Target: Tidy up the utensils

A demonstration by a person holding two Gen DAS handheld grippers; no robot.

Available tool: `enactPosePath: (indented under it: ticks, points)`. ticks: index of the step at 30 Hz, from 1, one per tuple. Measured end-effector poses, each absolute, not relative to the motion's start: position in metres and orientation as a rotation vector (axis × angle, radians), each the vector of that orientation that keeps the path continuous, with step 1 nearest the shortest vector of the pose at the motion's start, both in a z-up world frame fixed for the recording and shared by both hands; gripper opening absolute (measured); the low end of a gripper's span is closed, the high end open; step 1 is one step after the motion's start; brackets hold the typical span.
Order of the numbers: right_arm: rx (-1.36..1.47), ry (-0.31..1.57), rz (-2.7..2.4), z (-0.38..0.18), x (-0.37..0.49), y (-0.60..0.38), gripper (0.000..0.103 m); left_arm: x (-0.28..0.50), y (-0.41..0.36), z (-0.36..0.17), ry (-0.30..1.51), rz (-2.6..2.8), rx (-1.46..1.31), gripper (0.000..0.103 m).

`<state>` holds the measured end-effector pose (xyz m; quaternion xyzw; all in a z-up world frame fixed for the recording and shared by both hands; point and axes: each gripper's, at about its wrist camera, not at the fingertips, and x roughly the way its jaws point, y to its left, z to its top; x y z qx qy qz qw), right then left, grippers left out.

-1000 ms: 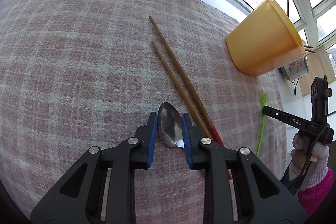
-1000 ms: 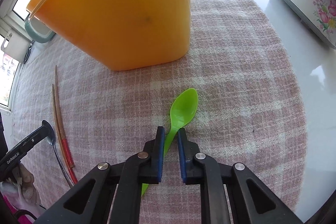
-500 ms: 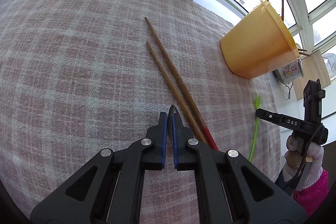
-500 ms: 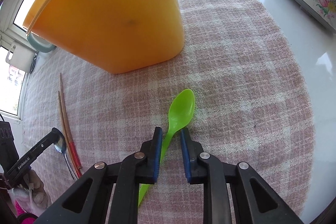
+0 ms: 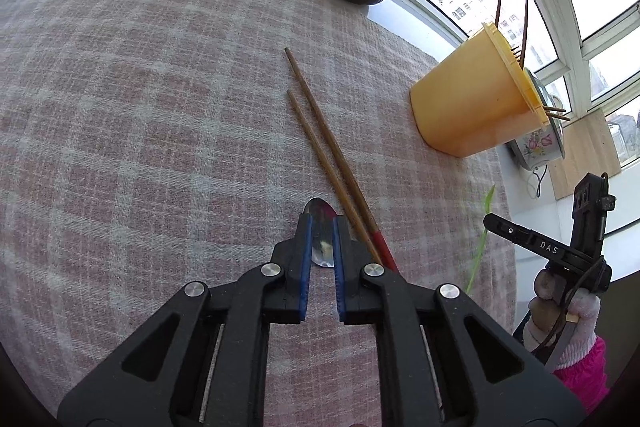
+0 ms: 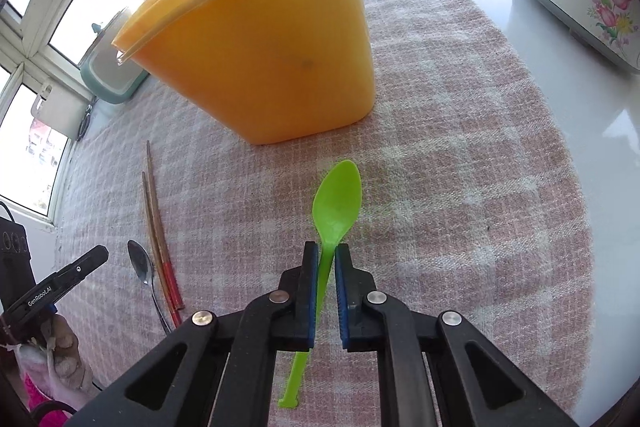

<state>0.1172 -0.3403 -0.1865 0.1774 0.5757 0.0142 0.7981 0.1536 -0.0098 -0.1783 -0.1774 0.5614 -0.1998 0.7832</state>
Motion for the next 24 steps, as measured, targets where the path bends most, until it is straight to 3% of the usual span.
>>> enactPosePath:
  ticks: [2,3,9,21,24]
  points:
    - [0.362,1.241,0.032,-0.186,0.116,-0.339,0.006,0.152,-0.013,-0.184,1.239,-0.402,-0.382,0.045]
    - [0.35,1.244,0.033,-0.186,0.117,-0.338,0.006,0.151,-0.014,-0.187,1.254,-0.392,-0.392,0.047]
    - [0.32,1.249,0.044,-0.185,0.118,-0.34,0.007,0.132,-0.043,-0.195,1.285,-0.383,-0.314,0.047]
    - [0.236,1.259,0.179,-0.183,0.127,-0.341,0.007,0.116,-0.093,-0.194,1.177,-0.278,0.005,0.047]
    - [0.198,1.262,0.223,-0.182,0.129,-0.34,0.008,0.113,-0.098,-0.194,1.153,-0.292,0.064,0.036]
